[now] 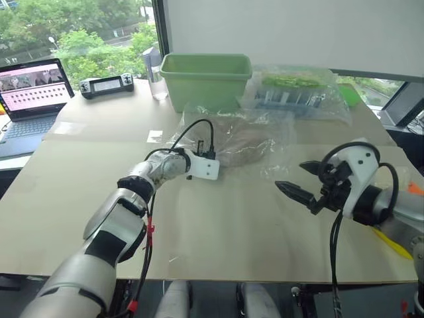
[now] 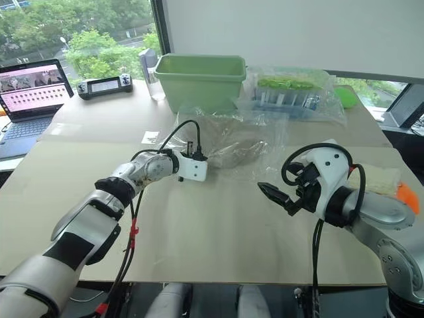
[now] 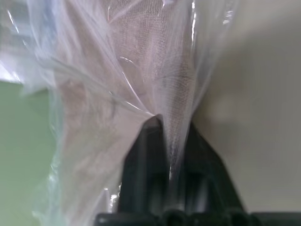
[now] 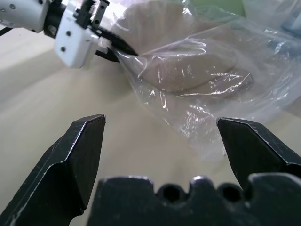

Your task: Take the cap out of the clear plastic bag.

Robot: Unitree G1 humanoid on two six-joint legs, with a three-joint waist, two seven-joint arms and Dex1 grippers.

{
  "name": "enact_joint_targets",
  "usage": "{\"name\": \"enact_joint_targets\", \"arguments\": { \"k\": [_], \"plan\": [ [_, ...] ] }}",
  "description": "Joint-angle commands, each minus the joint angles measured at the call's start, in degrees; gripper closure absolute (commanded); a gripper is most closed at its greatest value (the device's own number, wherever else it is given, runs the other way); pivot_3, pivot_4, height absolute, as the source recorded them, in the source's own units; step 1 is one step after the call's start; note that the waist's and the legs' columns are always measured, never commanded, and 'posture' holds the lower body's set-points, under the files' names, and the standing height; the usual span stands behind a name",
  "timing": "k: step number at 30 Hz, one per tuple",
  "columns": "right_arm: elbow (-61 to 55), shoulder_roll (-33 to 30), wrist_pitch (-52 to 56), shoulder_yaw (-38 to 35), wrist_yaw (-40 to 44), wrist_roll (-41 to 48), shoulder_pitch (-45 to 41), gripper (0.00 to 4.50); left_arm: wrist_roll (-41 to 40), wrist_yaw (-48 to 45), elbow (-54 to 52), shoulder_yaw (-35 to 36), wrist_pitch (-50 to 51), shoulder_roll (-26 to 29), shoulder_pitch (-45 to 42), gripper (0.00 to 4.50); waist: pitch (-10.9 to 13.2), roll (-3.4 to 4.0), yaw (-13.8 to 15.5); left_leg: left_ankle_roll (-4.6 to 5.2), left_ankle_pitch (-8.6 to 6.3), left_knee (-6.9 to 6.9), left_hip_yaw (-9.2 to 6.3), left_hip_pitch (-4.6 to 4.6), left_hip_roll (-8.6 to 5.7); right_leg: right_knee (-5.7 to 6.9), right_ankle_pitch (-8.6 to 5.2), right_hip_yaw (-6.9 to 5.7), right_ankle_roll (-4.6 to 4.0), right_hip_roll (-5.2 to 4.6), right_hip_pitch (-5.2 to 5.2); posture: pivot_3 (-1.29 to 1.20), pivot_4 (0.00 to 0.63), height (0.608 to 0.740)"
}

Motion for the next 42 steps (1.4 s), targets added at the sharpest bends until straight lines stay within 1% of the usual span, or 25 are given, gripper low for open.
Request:
{"name": "enact_joint_targets", "arguments": {
  "k": [1,3,5,7,9,10,12,15,18,21,23,24,25,29,30,33,35,40,42],
  "plan": [
    [1.0,-0.6,-2.3,0.4,-0.9,-1.3,-2.1,0.00,-3.1,-2.2,-4.7,0.3,-13.8,3.8,3.2,4.48,0.0,0.00,-0.2,0.00,0.00,-0.07,0.00,0.02,0.00,-0.02,0.00,0.01,0.00,-0.01,0.00,0.00,0.150,0.740],
    [1.8,-0.6,-2.6,0.7,-1.1,-1.7,-2.8,0.00,-4.8,-4.4,-6.0,0.2,-20.0,6.4,5.5,4.48,0.0,0.01,-0.2,0.00,0.00,-0.09,0.00,0.03,0.00,-0.02,0.00,0.01,-0.01,0.00,0.00,0.00,0.150,0.740],
    [2.6,-0.7,-3.2,1.3,-1.1,-2.1,-3.2,0.00,-3.9,-3.1,-5.7,0.7,-23.4,10.4,7.0,4.48,0.0,-0.01,-0.3,0.00,0.00,-0.11,0.01,0.04,0.01,-0.03,0.00,0.01,-0.02,0.00,0.00,0.00,0.150,0.740],
    [3.3,-0.6,-3.8,2.0,-1.1,-2.6,-3.5,0.00,-0.4,0.3,-4.4,0.3,-27.2,14.8,6.6,4.48,0.0,-0.07,-0.6,0.00,0.00,-0.09,0.01,0.05,0.03,-0.01,0.01,0.00,-0.04,0.01,0.00,0.00,0.150,0.740],
    [3.8,-0.3,-4.3,2.7,-1.0,-3.0,-3.9,0.00,3.6,4.4,-2.8,-0.8,-29.1,17.3,5.4,4.48,0.1,-0.09,-0.8,0.00,0.00,-0.08,0.02,0.08,0.06,0.01,0.02,0.00,-0.06,0.04,-0.01,0.00,0.150,0.740],
    [4.1,-0.2,-4.6,3.2,-0.9,-3.2,-4.1,0.00,6.5,7.2,-1.9,-1.9,-29.9,18.5,4.6,4.48,0.1,-0.09,-0.8,0.00,0.01,-0.08,0.03,0.14,0.06,0.05,0.02,0.00,-0.06,0.03,0.02,0.00,0.150,0.740],
    [4.9,0.0,-5.4,4.1,-0.6,-3.7,-4.6,0.00,15.7,16.3,-0.2,-6.5,-28.9,20.8,1.7,4.48,0.1,-0.16,-0.6,0.00,0.00,-0.06,0.04,0.15,0.06,0.07,0.02,0.00,-0.05,0.02,0.04,0.00,0.150,0.740],
    [5.8,0.0,-6.3,5.0,-0.2,-4.2,-5.3,0.00,24.8,29.0,2.7,-12.1,-27.1,20.9,-2.6,4.48,0.1,-0.19,-0.3,0.00,0.00,-0.02,0.07,0.13,0.05,0.08,0.05,0.00,-0.01,0.01,0.06,0.00,0.150,0.740],
    [6.5,-0.2,-7.0,5.6,0.1,-4.7,-5.7,0.00,33.7,42.4,7.1,-19.5,-22.0,18.6,-7.2,4.48,0.1,-0.23,0.0,-0.01,0.00,0.08,0.11,0.03,0.05,0.05,0.09,0.00,0.07,0.00,0.02,0.00,0.150,0.740],
    [6.4,-0.2,-7.0,5.5,0.2,-5.0,-5.6,0.00,39.1,50.7,11.0,-24.9,-16.3,15.8,-9.8,4.48,0.1,-0.25,0.3,-0.01,0.00,0.09,0.15,-0.01,0.04,0.03,0.09,0.02,0.11,-0.01,0.00,0.00,0.150,0.740],
    [6.1,-0.2,-6.7,5.3,-0.1,-4.9,-5.3,0.00,40.6,53.5,12.9,-26.8,-13.1,14.3,-10.7,3.80,0.2,-0.28,0.3,-0.01,0.00,0.09,0.18,-0.03,0.04,0.01,0.09,0.03,0.12,-0.02,-0.04,0.00,0.150,0.740],
    [5.9,-0.1,-6.5,5.1,-0.2,-4.9,-5.1,0.00,41.1,54.1,13.7,-27.4,-11.3,13.7,-11.1,3.70,0.2,-0.28,0.3,-0.01,0.00,0.09,0.18,-0.04,0.04,0.02,0.09,0.03,0.12,-0.01,-0.05,0.00,0.150,0.740],
    [5.8,-0.1,-6.4,5.0,-0.4,-4.9,-5.0,0.00,41.2,54.2,14.4,-27.8,-9.5,13.1,-11.3,3.43,0.2,-0.30,0.3,-0.01,0.00,0.09,0.18,-0.04,0.04,0.02,0.09,0.03,0.12,-0.01,-0.05,0.00,0.150,0.740],
    [5.4,0.0,-5.9,4.8,-0.9,-4.8,-4.8,0.00,40.3,52.7,16.1,-27.5,-2.0,11.7,-11.5,1.98,0.2,-0.32,0.2,-0.01,0.00,0.09,0.19,-0.04,0.04,0.05,0.09,0.04,0.12,-0.02,-0.06,0.00,0.150,0.740],
    [5.4,-0.1,-5.9,4.8,-0.9,-4.7,-4.8,0.00,39.9,52.0,16.4,-27.3,0.2,11.7,-11.4,1.64,0.2,-0.32,0.1,-0.02,0.00,0.10,0.19,-0.03,0.04,0.07,0.09,0.04,0.11,-0.01,-0.06,0.00,0.150,0.740],
    [5.8,-0.3,-6.0,5.3,-0.8,-5.0,-4.9,0.00,35.3,45.0,17.4,-23.1,7.8,12.4,-10.2,0.69,0.2,-0.34,-0.2,-0.02,0.00,0.10,0.20,-0.01,0.05,0.09,0.10,0.04,0.10,-0.01,-0.07,0.00,0.150,0.740],
    [6.0,-0.3,-6.1,5.5,-0.9,-5.2,-4.9,0.00,33.1,41.5,17.5,-21.4,10.9,13.0,-9.4,0.04,0.2,-0.35,-0.5,-0.02,0.00,0.10,0.21,-0.02,0.06,0.10,0.10,0.04,0.09,-0.01,-0.10,0.00,0.150,0.740],
    [6.6,-0.2,-6.6,6.3,-0.5,-5.5,-5.3,0.00,24.4,34.8,16.6,-13.5,13.8,16.6,-7.1,0.04,0.2,-0.40,-1.1,-0.01,-0.01,0.08,0.21,-0.05,0.07,0.05,0.08,0.04,0.09,-0.02,-0.11,0.00,0.150,0.740],
    [6.7,-0.2,-6.7,6.6,0.0,-5.3,-5.5,0.00,16.9,28.6,15.5,-7.0,11.5,17.8,-5.3,0.04,0.2,-0.42,-1.1,-0.02,-0.01,0.07,0.21,-0.05,0.07,0.05,0.08,0.03,0.09,-0.02,-0.12,0.00,0.150,0.740]
  ]
}}
